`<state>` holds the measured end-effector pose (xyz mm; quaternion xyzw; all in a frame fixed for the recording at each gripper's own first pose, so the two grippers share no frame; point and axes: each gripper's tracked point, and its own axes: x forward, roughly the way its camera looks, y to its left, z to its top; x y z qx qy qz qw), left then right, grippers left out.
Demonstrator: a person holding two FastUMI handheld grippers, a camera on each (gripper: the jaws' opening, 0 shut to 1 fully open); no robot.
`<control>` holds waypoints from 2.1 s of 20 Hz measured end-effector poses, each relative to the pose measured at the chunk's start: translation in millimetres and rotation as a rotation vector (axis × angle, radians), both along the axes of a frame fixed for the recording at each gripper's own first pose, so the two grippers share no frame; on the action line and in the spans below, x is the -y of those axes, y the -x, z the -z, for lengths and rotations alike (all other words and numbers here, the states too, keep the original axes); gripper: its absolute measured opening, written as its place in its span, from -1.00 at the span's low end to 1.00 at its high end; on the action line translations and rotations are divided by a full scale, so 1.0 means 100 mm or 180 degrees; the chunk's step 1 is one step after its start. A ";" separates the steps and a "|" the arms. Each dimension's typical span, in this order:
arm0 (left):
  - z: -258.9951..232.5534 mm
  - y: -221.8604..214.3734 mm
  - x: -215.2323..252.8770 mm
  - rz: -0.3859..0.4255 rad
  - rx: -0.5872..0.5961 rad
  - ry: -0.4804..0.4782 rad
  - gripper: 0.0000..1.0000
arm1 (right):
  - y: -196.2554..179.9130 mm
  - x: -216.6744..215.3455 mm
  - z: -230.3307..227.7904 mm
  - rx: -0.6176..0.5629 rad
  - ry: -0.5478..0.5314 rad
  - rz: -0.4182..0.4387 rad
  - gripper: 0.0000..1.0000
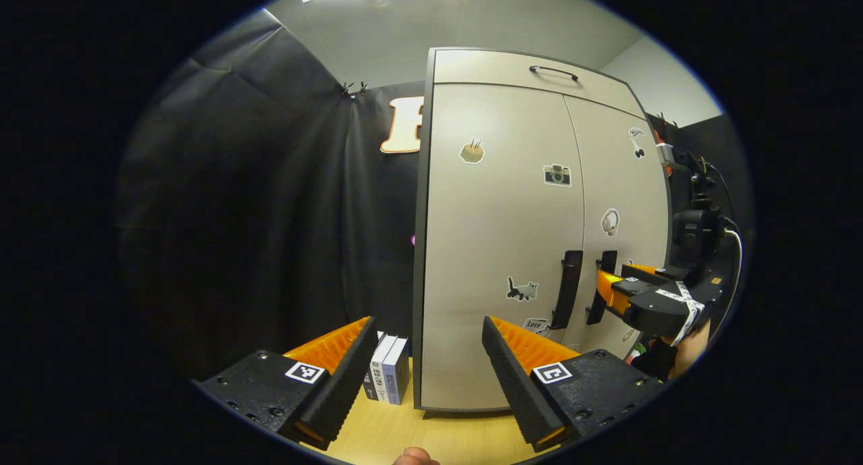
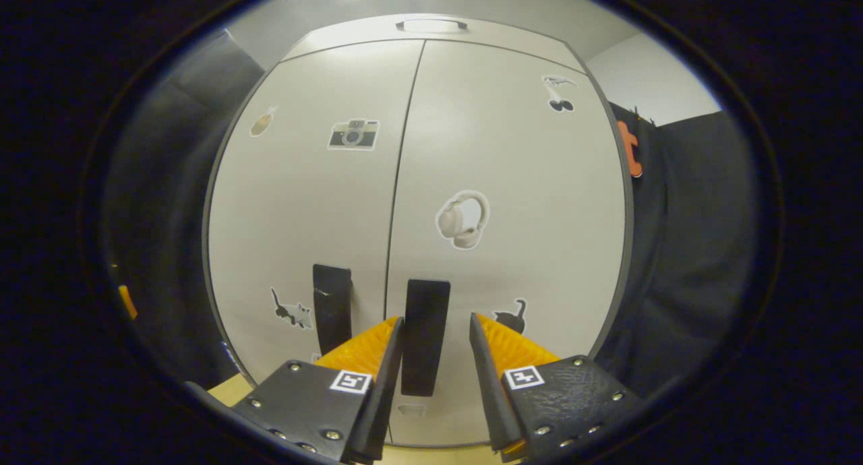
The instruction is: Open the right door of the double-door shoe cabinet with the right hand, and open the left door with the left hand.
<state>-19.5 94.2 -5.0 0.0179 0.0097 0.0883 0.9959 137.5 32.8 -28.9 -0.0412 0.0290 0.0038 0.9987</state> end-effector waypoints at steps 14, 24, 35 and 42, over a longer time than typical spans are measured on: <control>0.02 0.34 -0.37 -0.0363 -0.0039 0.0000 0.92 | -0.34 -0.03 0.18 -0.0202 -0.0135 0.0060 -0.22; 0.07 0.47 -0.27 -0.0281 -0.0101 -0.0003 0.93 | -0.17 -0.03 0.11 -0.0203 -0.0248 -0.0116 -0.78; 0.10 0.47 0.14 0.0042 -0.0143 -0.0020 0.92 | 0.19 0.04 0.07 -0.0290 -0.0363 -0.0817 -0.79; 0.13 0.35 0.46 0.0274 -0.0175 -0.0064 0.92 | 0.45 0.19 0.05 -0.0326 -0.0387 -0.1157 -0.79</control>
